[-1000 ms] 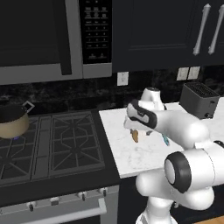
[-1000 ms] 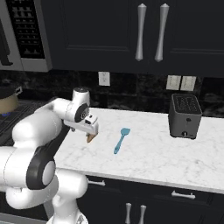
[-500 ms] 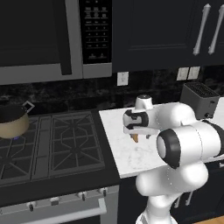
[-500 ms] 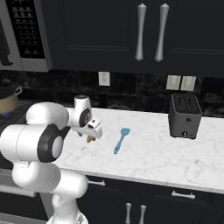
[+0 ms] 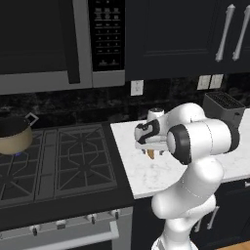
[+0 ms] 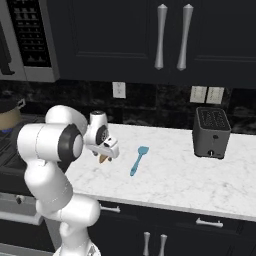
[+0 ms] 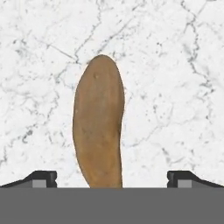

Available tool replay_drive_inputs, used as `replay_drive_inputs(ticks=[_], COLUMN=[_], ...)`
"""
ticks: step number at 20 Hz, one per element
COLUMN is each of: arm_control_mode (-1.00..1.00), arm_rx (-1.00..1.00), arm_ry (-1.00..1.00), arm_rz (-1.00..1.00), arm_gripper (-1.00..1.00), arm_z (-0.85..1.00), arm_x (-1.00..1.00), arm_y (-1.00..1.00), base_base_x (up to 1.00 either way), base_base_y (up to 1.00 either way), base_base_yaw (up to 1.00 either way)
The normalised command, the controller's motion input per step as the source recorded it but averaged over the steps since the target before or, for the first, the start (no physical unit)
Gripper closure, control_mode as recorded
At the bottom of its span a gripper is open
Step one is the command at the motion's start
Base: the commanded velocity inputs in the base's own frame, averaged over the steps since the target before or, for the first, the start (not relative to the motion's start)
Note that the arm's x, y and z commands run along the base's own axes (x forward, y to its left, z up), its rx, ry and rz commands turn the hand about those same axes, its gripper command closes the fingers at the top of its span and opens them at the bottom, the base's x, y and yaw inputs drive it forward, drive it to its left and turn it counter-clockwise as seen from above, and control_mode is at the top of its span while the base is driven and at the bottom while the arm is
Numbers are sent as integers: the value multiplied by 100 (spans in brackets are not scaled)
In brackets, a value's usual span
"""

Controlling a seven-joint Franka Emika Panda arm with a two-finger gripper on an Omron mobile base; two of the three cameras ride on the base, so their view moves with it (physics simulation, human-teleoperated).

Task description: Put the garlic and sweet potato in the pot. Retrieve the spatula and lightly stir the vegetables in the pot.

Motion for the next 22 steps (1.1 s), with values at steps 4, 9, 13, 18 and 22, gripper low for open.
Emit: replay_drive_inputs(ticks=[4, 9, 13, 18, 22], arm_control_mode=[-100, -100, -100, -100, -100], arm_rx=[0, 0, 0, 0, 0], arm_ry=[3, 2, 0, 0, 0], arm_rz=[-4, -2, -1, 0, 0], arm_gripper=[-100, -100, -100, -100, 100], arm_z=[-27, -27, -26, -28, -27], arm_x=[34, 17, 3, 1, 0], arm_y=[0, 0, 0, 0, 0], base_base_x=[0, 0, 0, 0, 0], base_base_y=[0, 0, 0, 0, 0], base_base_yaw=[0, 0, 0, 0, 0])
